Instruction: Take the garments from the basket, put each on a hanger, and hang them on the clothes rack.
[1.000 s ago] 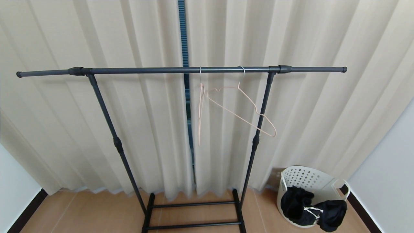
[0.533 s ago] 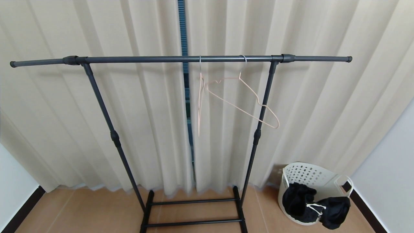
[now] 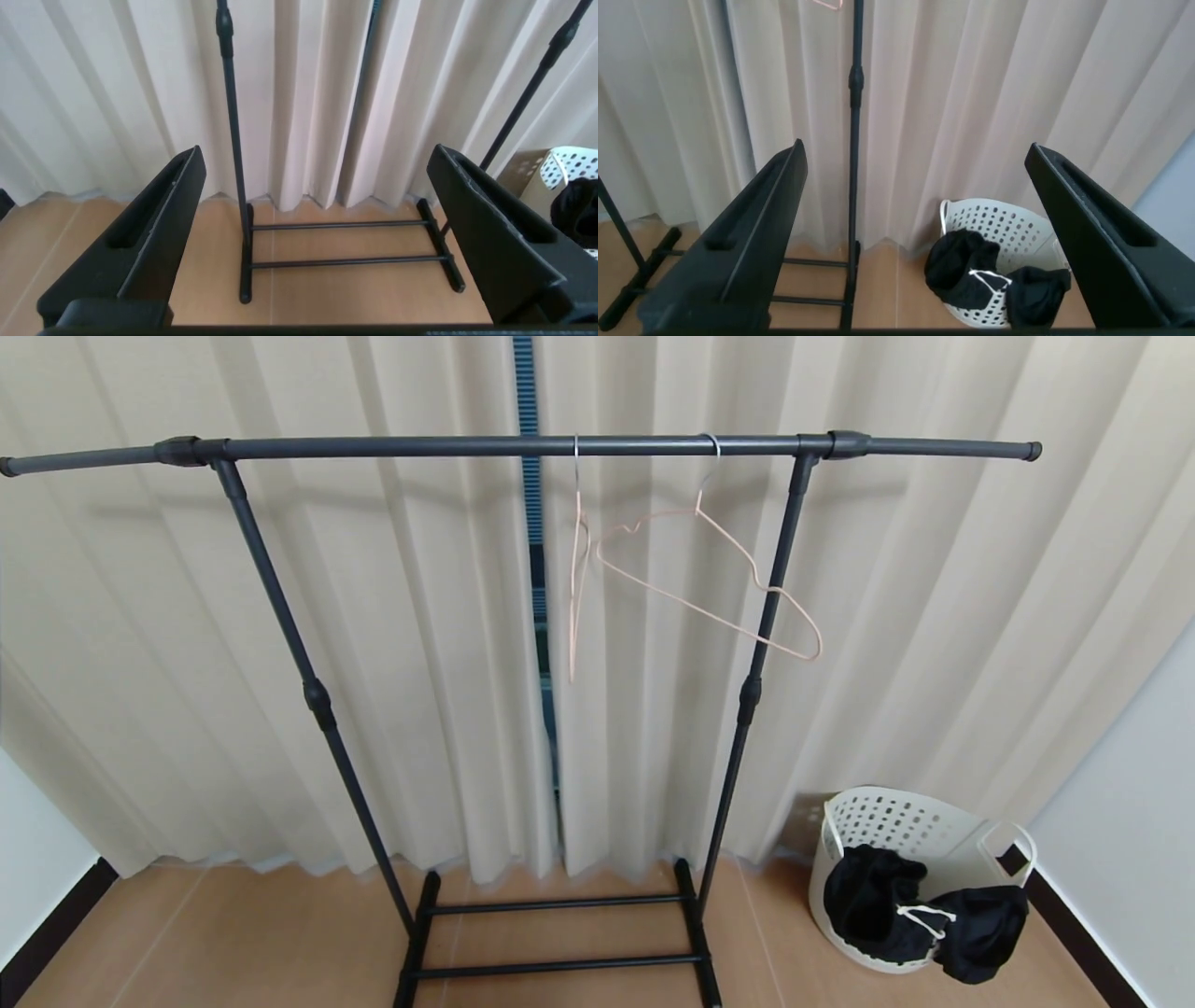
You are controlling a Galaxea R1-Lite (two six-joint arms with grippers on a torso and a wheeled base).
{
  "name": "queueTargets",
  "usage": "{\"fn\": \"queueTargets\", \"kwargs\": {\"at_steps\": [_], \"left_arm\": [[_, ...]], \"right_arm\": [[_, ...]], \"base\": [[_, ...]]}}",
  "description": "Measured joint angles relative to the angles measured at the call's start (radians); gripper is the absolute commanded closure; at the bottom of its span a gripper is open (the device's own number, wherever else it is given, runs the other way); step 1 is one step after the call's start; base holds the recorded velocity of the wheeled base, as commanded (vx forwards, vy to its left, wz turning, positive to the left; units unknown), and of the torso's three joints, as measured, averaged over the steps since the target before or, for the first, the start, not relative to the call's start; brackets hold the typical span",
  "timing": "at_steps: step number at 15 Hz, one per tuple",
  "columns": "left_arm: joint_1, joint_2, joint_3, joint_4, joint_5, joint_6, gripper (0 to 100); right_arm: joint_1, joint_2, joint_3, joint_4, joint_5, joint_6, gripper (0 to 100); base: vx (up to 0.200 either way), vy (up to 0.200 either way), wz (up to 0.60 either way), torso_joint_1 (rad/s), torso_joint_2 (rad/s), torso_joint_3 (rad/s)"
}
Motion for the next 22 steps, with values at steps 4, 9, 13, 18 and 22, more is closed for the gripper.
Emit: {"fn": "queueTargets", "kwargs": {"at_steps": [4, 9, 13, 18, 22], "left_arm": [[0.0, 0.0, 0.0, -0.001, 0.0, 0.0, 0], [0.0, 0.0, 0.0, -0.001, 0.0, 0.0, 0], [0.0, 0.0, 0.0, 0.0, 0.0, 0.0, 0], [0.0, 0.0, 0.0, -0.001, 0.0, 0.0, 0], [0.0, 0.0, 0.0, -0.001, 0.0, 0.0, 0]], "right_arm": [[0.0, 0.0, 0.0, -0.001, 0.0, 0.0, 0], [0.0, 0.0, 0.0, 0.0, 0.0, 0.001, 0], [0.0, 0.0, 0.0, 0.0, 0.0, 0.001, 0], [0.0, 0.0, 0.0, -0.001, 0.0, 0.002, 0], [0.0, 0.0, 0.0, 0.0, 0.0, 0.004, 0]], "base": [[0.0, 0.0, 0.0, -0.199, 0.53, 0.332], [0.0, 0.0, 0.0, -0.167, 0.5, 0.331], [0.0, 0.0, 0.0, -0.13, 0.48, 0.348], [0.0, 0.0, 0.0, -0.085, 0.46, 0.368], [0.0, 0.0, -0.45, -0.022, 0.17, 0.157]]}}
